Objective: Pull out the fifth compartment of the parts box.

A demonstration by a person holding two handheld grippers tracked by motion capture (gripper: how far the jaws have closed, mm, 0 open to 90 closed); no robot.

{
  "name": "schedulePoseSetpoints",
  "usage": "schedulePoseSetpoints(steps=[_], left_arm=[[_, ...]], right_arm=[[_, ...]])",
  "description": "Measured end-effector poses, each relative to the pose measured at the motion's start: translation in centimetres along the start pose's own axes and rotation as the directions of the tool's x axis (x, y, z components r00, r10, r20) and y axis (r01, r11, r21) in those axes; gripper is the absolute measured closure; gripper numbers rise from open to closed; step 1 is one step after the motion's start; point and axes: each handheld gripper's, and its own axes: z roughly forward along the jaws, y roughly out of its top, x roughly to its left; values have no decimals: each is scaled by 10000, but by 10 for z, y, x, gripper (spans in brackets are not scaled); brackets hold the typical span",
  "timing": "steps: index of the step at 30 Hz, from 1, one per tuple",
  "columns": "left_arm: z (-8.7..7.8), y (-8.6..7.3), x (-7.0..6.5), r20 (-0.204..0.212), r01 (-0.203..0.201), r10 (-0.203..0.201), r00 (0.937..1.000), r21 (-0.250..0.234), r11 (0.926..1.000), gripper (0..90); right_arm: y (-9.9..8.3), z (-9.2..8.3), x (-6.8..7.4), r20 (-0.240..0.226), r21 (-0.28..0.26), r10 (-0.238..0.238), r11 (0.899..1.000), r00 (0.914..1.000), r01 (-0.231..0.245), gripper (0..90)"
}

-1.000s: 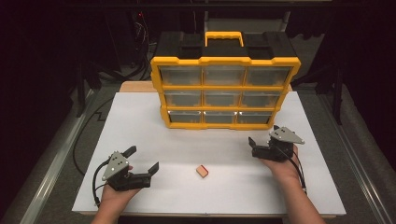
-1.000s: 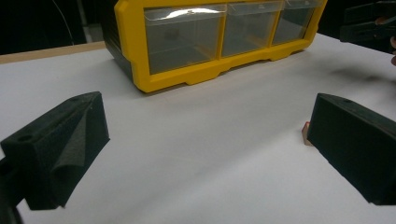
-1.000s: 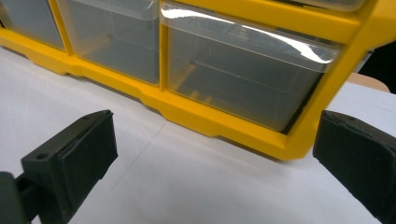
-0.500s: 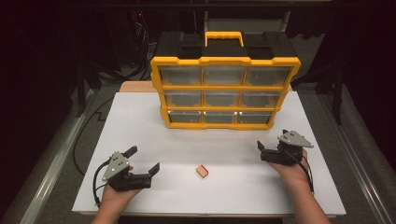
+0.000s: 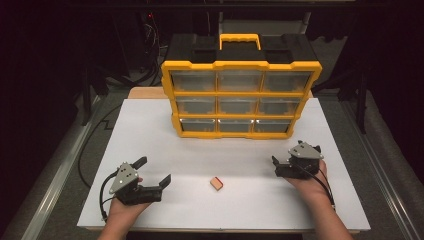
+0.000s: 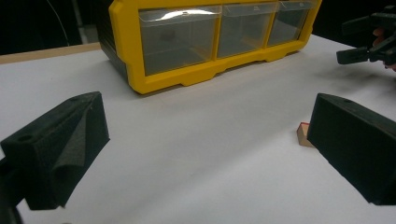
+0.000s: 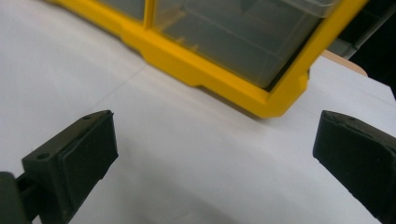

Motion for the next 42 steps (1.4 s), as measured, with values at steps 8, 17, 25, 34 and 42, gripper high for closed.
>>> schedulePoseSetpoints(steps=[8,17,25,34,42], left_arm=[[0,0,-1,-71,-97,97,9999,26,9999,3],[0,0,-1,-102,-145,145,9998,16,9999,3],[0,1,-2,-105,-191,191,9998,-3,9998,3],[0,1,-3,-160,-304,304,9994,-10,9995,3],[0,1,-3,-243,-385,385,9990,-18,9993,3]], right_arm=[[2,4,15,95,541,-1615,9855,9868,1608,3],[8,0,27,131,616,-2603,9639,9654,2590,3],[11,-4,31,252,566,-3084,9501,9509,3067,2],[14,-6,36,363,627,-3814,9234,9237,3788,2],[16,-8,47,536,821,-4905,8703,8698,4857,3]])
